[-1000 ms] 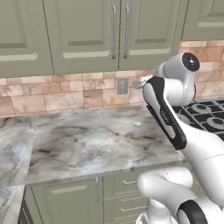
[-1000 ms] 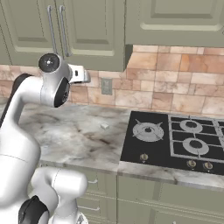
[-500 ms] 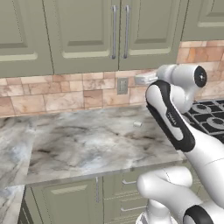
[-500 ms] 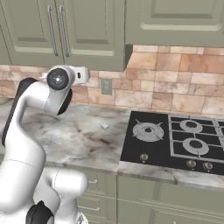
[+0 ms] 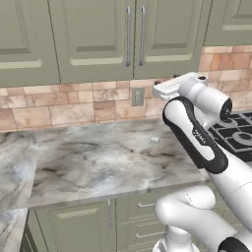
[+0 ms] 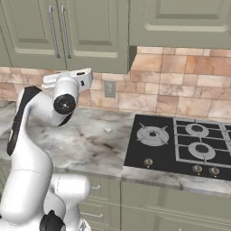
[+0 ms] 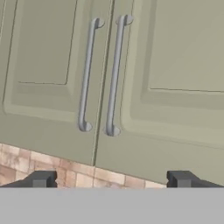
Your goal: Pick the soap dispenser and spray from the cabinet and place them on the counter.
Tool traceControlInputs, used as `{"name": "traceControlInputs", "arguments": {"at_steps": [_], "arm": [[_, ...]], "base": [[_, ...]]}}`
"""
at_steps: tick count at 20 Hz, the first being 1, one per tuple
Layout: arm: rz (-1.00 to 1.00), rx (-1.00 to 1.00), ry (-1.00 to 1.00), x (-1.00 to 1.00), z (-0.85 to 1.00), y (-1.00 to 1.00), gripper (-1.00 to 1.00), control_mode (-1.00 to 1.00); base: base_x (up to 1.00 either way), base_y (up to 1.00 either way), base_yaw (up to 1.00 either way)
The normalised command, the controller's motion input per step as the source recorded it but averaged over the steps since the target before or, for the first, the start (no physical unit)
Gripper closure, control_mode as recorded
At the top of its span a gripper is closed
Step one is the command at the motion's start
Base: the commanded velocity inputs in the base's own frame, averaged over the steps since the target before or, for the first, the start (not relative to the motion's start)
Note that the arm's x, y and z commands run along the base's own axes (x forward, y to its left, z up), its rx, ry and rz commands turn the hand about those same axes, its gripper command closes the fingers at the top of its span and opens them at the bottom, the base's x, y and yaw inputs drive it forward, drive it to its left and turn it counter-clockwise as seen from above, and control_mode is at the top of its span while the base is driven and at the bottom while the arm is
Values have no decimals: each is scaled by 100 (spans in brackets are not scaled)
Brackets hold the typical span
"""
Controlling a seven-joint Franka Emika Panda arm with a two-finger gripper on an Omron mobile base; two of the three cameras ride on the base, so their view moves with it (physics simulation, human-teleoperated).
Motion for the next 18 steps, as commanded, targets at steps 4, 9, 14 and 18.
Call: {"name": "traceControlInputs", "arguments": {"at_steps": [4, 9, 14, 18], "arm": [[0, 0, -8, -3, 4, 0, -100, -100], [-1, 0, -4, 4, 4, 4, -100, -100], [-1, 0, -7, 7, 23, 14, -100, -100], [-2, 0, -6, 17, 31, 13, -100, -100]], "base": [[0, 0, 0], [0, 0, 0], [0, 0, 0], [0, 0, 0]]}}
